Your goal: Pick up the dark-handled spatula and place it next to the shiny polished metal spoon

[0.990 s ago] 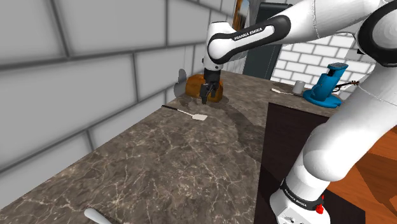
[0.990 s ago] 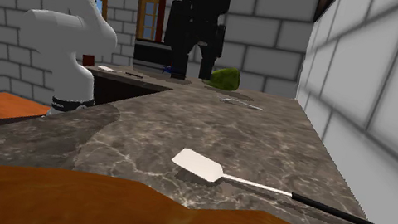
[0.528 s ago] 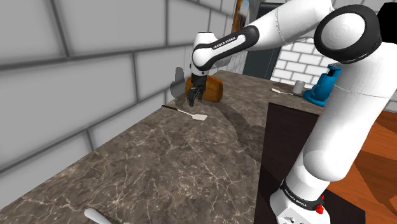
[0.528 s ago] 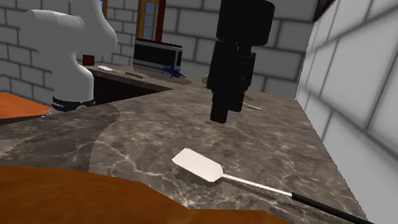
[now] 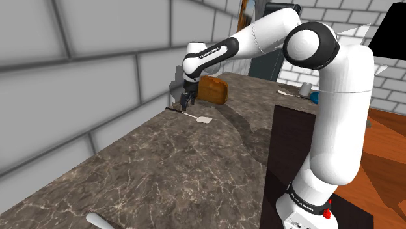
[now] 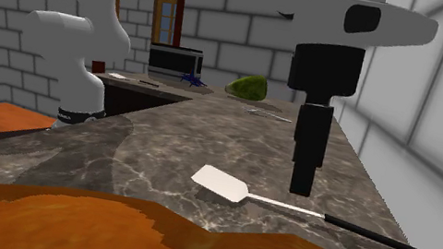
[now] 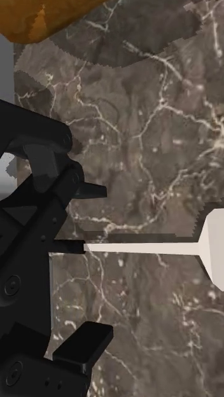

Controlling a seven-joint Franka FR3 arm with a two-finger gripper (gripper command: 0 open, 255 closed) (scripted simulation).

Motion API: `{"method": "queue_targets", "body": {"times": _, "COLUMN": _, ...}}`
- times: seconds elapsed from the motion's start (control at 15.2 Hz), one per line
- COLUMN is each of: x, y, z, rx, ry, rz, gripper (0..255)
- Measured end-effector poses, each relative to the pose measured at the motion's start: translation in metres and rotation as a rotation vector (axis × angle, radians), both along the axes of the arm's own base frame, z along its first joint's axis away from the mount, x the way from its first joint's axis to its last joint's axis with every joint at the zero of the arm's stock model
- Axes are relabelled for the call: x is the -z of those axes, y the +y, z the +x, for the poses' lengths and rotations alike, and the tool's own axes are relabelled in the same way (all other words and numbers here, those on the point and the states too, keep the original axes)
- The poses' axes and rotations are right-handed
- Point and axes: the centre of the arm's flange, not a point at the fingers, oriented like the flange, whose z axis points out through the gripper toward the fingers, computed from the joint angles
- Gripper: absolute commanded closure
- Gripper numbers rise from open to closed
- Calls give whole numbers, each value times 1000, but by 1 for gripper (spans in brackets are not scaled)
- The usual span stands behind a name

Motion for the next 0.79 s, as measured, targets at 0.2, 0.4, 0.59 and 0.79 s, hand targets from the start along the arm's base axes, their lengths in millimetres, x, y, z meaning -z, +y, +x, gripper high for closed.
{"method": "queue_targets", "body": {"times": 0.2, "x": 17, "y": 1, "z": 3, "rx": -2, "ry": -1, "rz": 1, "gripper": 0}}
{"method": "queue_targets", "body": {"times": 0.4, "x": 31, "y": 1, "z": 5, "rx": -2, "ry": -1, "rz": 1, "gripper": 0}}
{"method": "queue_targets", "body": {"times": 0.59, "x": 35, "y": 1, "z": 5, "rx": -2, "ry": -1, "rz": 1, "gripper": 0}}
{"method": "queue_targets", "body": {"times": 0.79, "x": 35, "y": 1, "z": 5, "rx": -2, "ry": -1, "rz": 1, "gripper": 0}}
